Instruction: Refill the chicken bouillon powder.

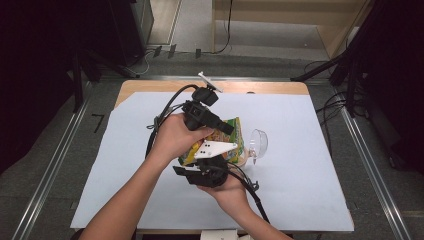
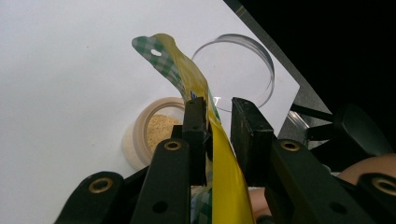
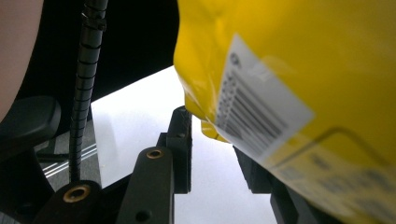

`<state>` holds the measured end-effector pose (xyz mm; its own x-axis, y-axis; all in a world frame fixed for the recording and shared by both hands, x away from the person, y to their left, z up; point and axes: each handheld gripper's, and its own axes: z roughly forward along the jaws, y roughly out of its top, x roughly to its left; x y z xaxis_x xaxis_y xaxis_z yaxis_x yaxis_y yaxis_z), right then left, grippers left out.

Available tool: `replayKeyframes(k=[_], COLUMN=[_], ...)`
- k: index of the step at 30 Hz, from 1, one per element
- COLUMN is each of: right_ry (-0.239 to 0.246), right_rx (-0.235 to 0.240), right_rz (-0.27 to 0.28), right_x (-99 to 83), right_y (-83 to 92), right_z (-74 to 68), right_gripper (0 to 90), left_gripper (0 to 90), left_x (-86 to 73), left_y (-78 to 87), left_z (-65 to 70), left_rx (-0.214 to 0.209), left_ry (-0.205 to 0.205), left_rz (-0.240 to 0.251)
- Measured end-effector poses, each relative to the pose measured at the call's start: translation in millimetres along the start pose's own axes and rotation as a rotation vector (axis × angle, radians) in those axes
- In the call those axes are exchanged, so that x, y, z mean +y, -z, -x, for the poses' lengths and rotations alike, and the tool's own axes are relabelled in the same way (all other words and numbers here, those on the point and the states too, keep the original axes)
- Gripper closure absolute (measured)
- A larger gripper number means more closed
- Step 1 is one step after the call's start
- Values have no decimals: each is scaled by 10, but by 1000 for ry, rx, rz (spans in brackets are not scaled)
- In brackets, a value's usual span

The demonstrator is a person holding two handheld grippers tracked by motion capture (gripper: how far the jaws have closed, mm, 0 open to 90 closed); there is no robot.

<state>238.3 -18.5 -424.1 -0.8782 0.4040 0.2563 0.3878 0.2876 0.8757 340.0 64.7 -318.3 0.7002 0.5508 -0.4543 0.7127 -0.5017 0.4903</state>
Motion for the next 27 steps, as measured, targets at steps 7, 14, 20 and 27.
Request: replayKeyframes(k=[7, 14, 20, 27], right_ry=[18, 28, 22, 38], right_rx=[0, 11, 23, 36], right_rz=[-18, -26, -12, -26], right_x=[-38, -87, -113, -154], right_y=[-42, -77, -89, -116], right_z=[-26, -34, -27, -40], right_gripper=[677, 621, 599, 546], left_gripper=[767, 769, 784, 816], left_x=[-90, -149, -177, -233], left_y=[21, 25, 18, 37], left_z=[-36, -67, -35, -31], left_rx=[-19, -35, -24, -5], left_ry=[9, 5, -21, -60], left_rz=[16, 24, 24, 2])
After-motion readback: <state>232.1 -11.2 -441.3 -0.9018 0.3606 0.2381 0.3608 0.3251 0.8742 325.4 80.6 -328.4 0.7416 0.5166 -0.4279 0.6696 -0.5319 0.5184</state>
